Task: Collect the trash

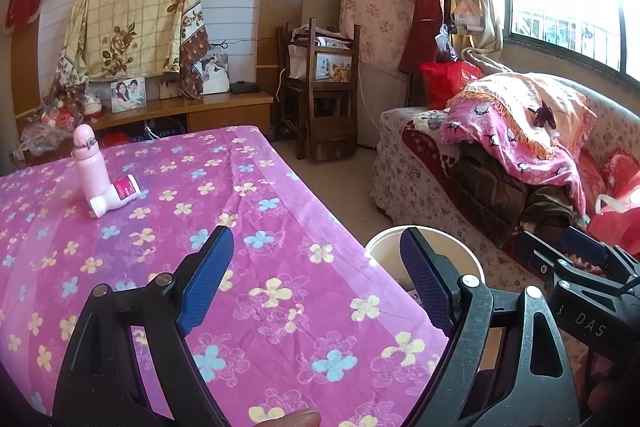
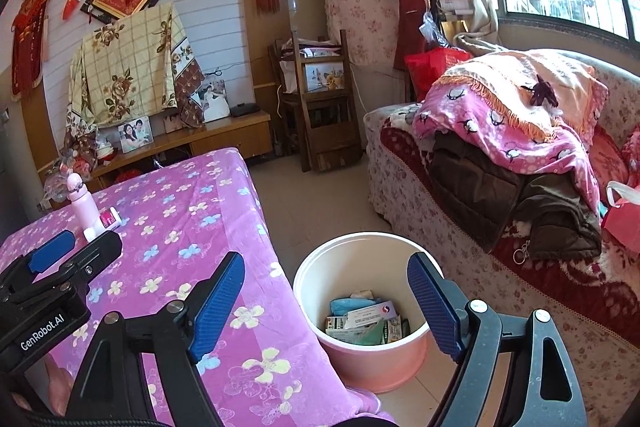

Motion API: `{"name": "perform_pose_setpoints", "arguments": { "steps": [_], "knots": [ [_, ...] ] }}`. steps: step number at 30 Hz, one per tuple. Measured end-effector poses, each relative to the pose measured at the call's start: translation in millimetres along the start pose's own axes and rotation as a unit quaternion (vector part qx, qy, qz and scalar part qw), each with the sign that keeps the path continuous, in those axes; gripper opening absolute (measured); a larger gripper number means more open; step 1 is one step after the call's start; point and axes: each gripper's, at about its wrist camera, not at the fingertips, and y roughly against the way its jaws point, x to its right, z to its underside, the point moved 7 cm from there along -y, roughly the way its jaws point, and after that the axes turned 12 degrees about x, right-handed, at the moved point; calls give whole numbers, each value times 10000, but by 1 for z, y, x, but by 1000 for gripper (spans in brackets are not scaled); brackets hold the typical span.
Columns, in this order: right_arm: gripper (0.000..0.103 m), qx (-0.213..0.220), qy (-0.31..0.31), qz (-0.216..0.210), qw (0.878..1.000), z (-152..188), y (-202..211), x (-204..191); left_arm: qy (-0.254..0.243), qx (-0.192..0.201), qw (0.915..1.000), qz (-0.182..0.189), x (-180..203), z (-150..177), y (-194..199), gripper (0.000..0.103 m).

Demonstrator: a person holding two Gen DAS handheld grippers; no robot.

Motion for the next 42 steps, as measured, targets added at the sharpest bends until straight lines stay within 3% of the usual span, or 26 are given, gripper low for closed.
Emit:
{"name": "perform_pose_setpoints", "arguments": {
  "steps": [26,42],
  "knots": [
    [82,104,44,-30,9999,-5,5,-4,-233,24,9997,-48,1,2,5,85],
    [82,4,115,-66,9999,-2,0,-8,-87,-33,10000,-12,-6,5,3,85]
  ]
}}
